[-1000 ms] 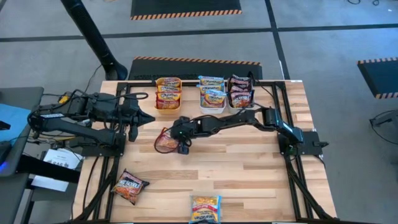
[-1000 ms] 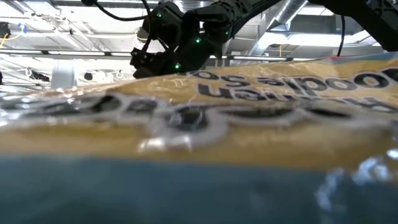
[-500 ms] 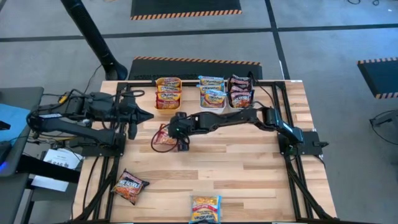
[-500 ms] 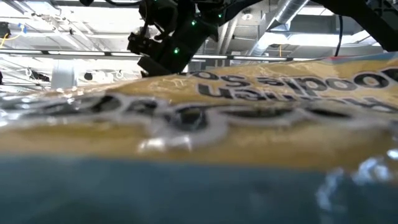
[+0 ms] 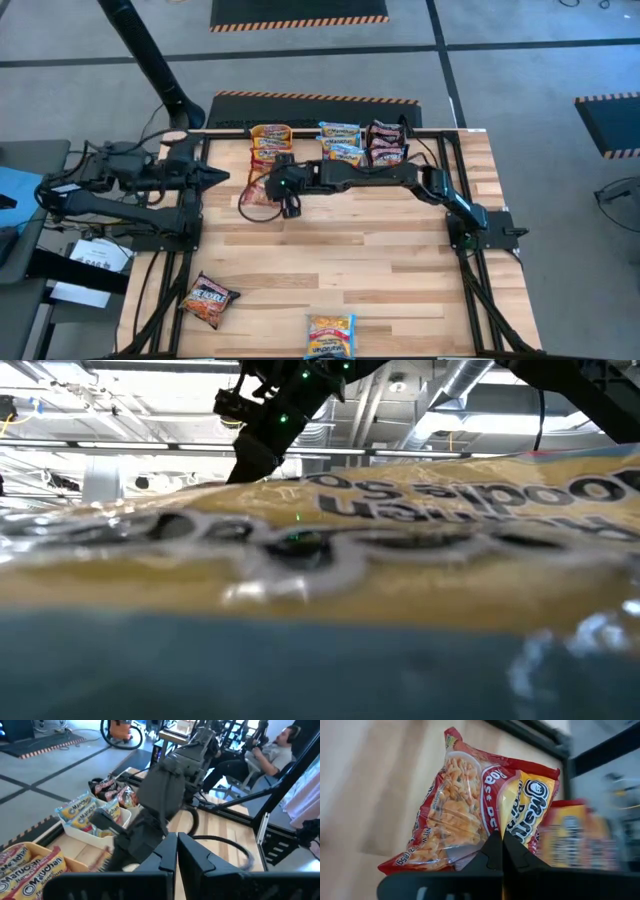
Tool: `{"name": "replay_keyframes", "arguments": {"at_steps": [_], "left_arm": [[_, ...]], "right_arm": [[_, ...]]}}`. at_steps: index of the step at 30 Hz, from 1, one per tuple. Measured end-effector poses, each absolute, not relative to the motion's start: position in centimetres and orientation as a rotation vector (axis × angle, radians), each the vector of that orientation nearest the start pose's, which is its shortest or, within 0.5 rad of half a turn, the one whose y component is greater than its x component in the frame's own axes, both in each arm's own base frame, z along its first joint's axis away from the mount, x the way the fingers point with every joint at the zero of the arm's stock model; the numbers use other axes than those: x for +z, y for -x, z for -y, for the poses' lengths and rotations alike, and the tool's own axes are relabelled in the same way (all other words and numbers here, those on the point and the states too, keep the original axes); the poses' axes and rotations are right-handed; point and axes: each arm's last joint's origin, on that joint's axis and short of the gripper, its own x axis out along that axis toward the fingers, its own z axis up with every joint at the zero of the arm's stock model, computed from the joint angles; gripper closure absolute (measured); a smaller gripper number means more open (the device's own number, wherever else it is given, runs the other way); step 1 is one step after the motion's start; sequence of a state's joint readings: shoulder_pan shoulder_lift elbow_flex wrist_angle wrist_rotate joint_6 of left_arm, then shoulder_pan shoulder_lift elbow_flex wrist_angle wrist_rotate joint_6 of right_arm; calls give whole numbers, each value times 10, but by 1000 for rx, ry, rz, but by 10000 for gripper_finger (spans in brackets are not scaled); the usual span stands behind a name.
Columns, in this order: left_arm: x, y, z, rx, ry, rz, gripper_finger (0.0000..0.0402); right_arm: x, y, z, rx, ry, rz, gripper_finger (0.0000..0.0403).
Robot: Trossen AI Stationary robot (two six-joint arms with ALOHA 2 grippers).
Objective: Sort Maruchan noodles
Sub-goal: Put the red noodle pack into the yellow bin
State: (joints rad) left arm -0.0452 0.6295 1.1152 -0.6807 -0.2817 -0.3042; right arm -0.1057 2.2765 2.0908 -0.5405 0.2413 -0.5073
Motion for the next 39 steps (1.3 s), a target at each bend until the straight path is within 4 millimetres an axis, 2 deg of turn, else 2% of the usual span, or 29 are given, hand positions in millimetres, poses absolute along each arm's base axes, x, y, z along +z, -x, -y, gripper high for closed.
{"name": "replay_keyframes", "arguments": {"at_steps": [5, 12, 17, 23, 27, 29, 39], "left_arm": [[408, -88, -4, 263, 271, -152, 402], [406, -89, -4, 264, 244, -181, 401], [404, -88, -5, 286, 230, -198, 401], [404, -88, -5, 287, 230, -199, 402], [404, -88, -5, 287, 229, -202, 401], [403, -88, -5, 286, 229, -203, 401], [401, -87, -5, 287, 206, -229, 401]], "right_arm": [[257, -509, 86, -157, 711, -822, 400], [262, -507, 113, -161, 864, -814, 399], [261, -508, 118, -126, 984, -819, 399], [236, -519, 118, -64, 1113, -846, 398], [217, -526, 125, -183, 1148, -910, 399], [210, -526, 126, -182, 1150, -942, 399], [217, -524, 137, -264, 1068, -910, 398]]}}
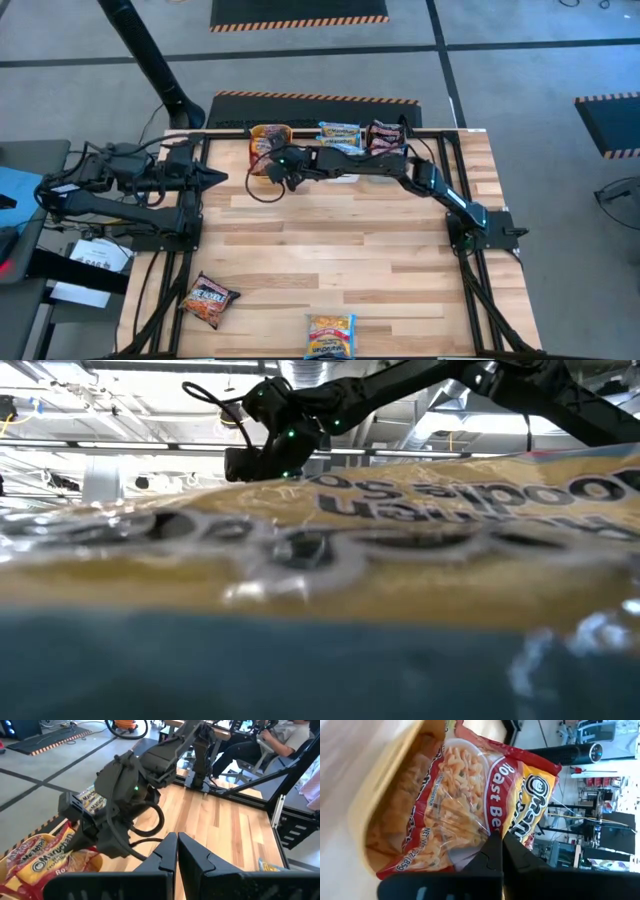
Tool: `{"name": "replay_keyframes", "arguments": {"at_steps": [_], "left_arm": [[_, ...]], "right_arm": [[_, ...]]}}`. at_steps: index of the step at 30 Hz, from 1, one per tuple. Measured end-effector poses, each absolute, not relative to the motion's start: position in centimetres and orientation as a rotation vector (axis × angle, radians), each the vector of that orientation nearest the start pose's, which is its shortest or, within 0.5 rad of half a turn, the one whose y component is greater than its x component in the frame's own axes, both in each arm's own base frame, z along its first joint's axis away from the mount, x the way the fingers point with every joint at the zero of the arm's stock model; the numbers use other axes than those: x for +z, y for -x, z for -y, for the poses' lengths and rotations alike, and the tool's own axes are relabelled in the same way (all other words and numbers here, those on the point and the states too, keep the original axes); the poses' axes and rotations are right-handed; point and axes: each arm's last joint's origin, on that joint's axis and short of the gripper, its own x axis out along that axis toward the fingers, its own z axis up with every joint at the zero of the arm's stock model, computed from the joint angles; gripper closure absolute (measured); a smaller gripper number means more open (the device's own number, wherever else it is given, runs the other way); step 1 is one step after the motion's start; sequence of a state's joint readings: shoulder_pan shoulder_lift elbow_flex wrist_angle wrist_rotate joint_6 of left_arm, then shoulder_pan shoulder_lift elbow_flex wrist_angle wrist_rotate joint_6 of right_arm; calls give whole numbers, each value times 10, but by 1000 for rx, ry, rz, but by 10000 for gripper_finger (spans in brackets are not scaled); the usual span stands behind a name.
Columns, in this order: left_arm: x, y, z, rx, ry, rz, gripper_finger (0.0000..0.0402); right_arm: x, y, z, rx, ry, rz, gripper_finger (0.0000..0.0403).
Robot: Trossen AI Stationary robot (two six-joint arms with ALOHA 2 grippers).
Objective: Sort Maruchan noodles
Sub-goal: Put the red noodle pack into the yellow bin
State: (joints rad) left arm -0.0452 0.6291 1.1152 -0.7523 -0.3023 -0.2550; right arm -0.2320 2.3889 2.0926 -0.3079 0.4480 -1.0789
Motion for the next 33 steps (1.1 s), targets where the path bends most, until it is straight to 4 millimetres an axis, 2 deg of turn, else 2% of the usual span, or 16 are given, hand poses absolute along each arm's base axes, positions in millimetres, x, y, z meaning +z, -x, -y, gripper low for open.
{"name": "replay_keyframes", "arguments": {"at_steps": [15, 20, 27, 31, 33], "left_arm": [[401, -87, -5, 287, 207, -228, 401], [401, -87, -5, 290, 221, -226, 401], [401, -87, -5, 290, 225, -225, 401], [401, -87, -5, 290, 224, -225, 401], [401, -87, -5, 290, 225, -225, 401]], "right_arm": [[213, -526, 119, -214, 1081, -935, 319], [214, -526, 118, -250, 1015, -922, 299], [243, -526, 118, -312, 960, -890, 294], [261, -523, 115, -292, 838, -866, 294], [264, -521, 113, -240, 755, -856, 294]]}}
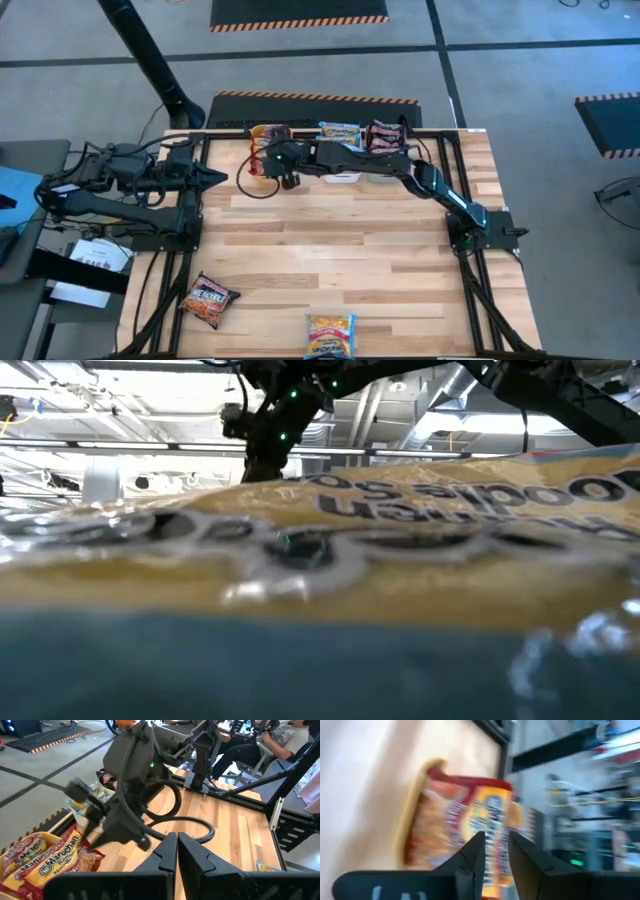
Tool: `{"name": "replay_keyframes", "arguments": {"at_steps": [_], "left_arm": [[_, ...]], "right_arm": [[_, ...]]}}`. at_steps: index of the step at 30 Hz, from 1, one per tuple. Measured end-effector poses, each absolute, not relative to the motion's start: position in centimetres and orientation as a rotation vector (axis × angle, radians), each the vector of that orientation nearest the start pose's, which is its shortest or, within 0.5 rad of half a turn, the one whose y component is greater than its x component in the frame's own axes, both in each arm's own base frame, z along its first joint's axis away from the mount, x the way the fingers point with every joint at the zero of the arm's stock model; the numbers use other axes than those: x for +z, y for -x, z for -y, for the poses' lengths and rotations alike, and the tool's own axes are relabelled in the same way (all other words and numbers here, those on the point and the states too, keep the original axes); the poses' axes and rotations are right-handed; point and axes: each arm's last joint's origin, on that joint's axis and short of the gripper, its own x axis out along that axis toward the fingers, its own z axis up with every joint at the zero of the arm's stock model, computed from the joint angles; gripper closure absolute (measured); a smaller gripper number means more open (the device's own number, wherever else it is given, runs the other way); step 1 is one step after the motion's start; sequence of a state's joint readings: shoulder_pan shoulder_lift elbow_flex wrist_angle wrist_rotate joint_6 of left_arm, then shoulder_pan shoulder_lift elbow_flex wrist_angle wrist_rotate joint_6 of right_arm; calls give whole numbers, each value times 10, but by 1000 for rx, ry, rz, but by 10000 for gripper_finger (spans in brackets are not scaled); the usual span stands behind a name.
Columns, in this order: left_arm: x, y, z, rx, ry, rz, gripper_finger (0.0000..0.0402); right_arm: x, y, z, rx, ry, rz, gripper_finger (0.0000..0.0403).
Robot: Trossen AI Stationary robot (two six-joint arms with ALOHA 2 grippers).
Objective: Sort Maruchan noodles
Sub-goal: Put the red noodle pack into the yellow bin
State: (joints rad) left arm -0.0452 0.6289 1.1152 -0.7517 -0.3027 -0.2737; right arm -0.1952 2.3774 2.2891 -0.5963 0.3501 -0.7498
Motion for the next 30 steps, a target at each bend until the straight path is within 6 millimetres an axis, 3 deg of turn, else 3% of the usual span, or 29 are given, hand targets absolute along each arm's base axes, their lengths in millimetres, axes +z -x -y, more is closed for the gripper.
{"name": "replay_keyframes", "arguments": {"at_steps": [5, 9, 19, 30], "left_arm": [[401, -87, -5, 290, 225, -225, 401], [401, -88, -5, 290, 227, -225, 401], [401, -88, -5, 290, 229, -224, 401], [401, -88, -5, 290, 227, -224, 401]], "right_arm": [[262, -517, 116, -74, 484, -810, 294], [256, -516, 124, -84, 327, -808, 294], [242, -519, 135, -150, 184, -813, 294], [246, -517, 149, -225, 67, -763, 294]]}}
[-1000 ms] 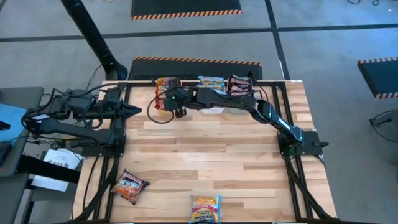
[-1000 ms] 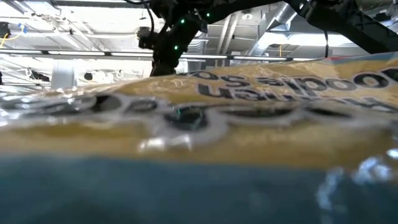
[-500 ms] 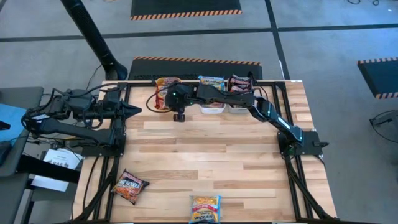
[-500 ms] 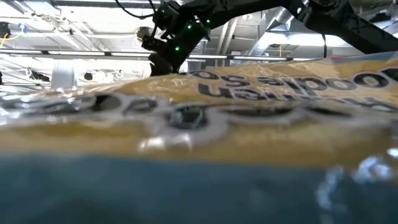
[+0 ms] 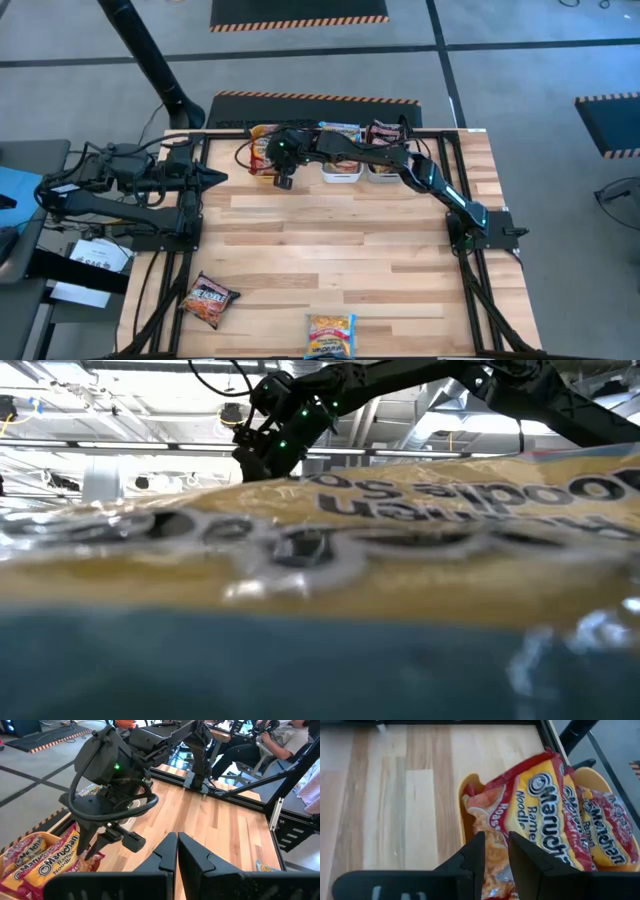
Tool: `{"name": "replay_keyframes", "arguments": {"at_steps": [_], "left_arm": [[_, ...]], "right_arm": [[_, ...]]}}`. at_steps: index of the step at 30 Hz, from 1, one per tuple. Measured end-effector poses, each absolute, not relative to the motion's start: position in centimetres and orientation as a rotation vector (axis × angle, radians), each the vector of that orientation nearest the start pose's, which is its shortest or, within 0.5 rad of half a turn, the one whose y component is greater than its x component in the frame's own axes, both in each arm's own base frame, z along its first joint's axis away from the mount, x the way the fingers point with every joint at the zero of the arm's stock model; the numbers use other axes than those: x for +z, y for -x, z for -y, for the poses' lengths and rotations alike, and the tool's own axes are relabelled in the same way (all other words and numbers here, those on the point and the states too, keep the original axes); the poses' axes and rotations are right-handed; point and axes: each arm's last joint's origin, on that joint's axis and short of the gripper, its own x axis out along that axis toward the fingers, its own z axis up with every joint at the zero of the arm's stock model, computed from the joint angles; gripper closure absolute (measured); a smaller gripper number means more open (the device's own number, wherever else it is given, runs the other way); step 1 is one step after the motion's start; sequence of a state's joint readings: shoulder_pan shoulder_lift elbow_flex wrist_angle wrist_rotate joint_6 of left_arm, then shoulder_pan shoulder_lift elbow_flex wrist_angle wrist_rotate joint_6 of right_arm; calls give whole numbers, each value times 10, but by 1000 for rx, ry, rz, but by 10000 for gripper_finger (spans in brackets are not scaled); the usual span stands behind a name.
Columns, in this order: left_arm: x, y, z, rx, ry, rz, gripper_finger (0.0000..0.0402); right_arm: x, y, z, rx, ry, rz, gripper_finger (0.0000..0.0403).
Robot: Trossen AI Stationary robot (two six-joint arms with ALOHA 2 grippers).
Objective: Sort Maruchan noodles
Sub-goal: Put the red noodle pack into the yellow bin
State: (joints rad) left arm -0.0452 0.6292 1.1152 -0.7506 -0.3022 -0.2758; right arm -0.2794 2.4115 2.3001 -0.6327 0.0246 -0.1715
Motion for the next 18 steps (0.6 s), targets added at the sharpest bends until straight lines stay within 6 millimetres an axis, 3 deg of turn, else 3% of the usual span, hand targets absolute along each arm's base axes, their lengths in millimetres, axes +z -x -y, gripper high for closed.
{"name": "replay_keyframes", "arguments": {"at_steps": [18], "left_arm": [[401, -88, -5, 288, 228, -225, 401]], "right_arm": [[234, -517, 148, -251, 4, -771, 294]]}}
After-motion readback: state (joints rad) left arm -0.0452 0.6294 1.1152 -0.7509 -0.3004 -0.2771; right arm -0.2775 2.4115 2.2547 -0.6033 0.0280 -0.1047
